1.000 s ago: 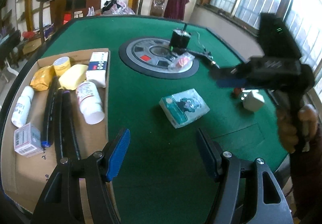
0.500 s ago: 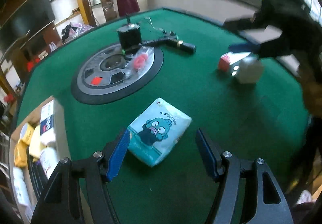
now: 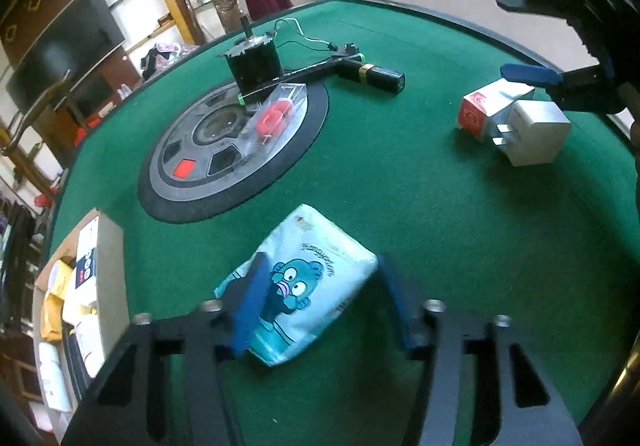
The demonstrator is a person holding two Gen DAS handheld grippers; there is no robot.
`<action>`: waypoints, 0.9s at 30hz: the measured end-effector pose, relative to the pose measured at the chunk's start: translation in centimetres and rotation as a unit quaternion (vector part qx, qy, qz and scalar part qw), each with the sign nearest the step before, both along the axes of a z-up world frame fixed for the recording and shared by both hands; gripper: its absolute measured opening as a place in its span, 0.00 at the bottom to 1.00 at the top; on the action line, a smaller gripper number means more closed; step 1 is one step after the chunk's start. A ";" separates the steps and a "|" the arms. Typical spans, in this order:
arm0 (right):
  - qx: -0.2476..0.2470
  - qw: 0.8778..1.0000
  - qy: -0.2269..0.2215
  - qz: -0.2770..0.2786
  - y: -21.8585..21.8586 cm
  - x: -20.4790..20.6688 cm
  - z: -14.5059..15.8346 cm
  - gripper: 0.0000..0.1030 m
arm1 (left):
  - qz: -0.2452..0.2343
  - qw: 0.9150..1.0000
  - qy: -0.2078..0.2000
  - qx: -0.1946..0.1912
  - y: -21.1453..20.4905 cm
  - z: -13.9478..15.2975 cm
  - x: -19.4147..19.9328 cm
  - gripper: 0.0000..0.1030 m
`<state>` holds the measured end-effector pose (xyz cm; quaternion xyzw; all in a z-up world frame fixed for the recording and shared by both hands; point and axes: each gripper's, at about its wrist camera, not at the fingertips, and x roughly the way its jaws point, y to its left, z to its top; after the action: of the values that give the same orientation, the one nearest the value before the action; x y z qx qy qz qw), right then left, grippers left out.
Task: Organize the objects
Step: 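Grasp the tissue pack with the left tool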
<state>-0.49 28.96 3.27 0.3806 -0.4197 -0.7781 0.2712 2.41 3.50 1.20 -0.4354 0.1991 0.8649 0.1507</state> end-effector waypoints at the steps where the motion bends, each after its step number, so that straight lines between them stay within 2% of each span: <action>1: 0.002 1.000 0.001 -0.003 0.1 0.1 0.1 0.71 | 0.002 1.000 0.004 -0.009 0.4 0.0 0.2 0.36; 5: 0.000 1.000 -0.005 -0.004 0.2 0.2 -0.1 0.74 | 0.003 0.999 0.018 -0.045 2.1 -0.1 1.2 0.21; 10: 0.010 1.000 -0.007 -0.002 0.1 0.3 -0.2 0.74 | 0.007 0.998 0.020 -0.054 2.9 0.3 2.0 0.05; 27: 0.008 1.000 -0.004 -0.004 0.4 0.9 -0.3 0.74 | 0.028 0.998 0.035 -0.048 2.2 1.7 3.3 0.04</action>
<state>0.38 29.38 2.92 0.3841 -0.4159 -0.7811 0.2634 5.67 5.68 2.93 -0.4175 0.2333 0.8728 0.0979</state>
